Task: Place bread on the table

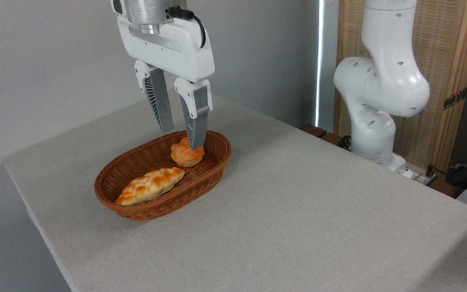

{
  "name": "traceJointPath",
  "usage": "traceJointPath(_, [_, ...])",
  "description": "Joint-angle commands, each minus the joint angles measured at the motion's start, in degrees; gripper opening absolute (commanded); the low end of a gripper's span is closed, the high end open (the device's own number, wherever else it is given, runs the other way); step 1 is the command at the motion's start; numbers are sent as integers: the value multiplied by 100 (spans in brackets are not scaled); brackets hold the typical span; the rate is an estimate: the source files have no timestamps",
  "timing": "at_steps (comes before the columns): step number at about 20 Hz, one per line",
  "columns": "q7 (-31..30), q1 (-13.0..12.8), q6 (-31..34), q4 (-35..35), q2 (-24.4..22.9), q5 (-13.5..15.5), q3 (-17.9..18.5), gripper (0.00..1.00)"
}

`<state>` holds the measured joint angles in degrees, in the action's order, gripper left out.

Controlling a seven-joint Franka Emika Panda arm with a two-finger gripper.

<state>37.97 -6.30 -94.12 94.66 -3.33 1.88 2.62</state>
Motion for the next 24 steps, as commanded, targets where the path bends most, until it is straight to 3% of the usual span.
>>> traceJointPath(1, [53,24,-562,825,-598,347,-25,100])
traceJointPath(5, [18,-2,-941,1238,-757,629,-86,100])
traceJointPath(10, [-35,-20,-1607,1695,-757,1454,-209,100])
traceJointPath(16, [-263,-38,-2434,2266,-714,1974,-455,100])
traceJointPath(20, [-264,-46,-3498,2882,-687,2001,-807,100])
traceJointPath(24, [-246,-46,-3517,2900,-626,1939,-885,100])
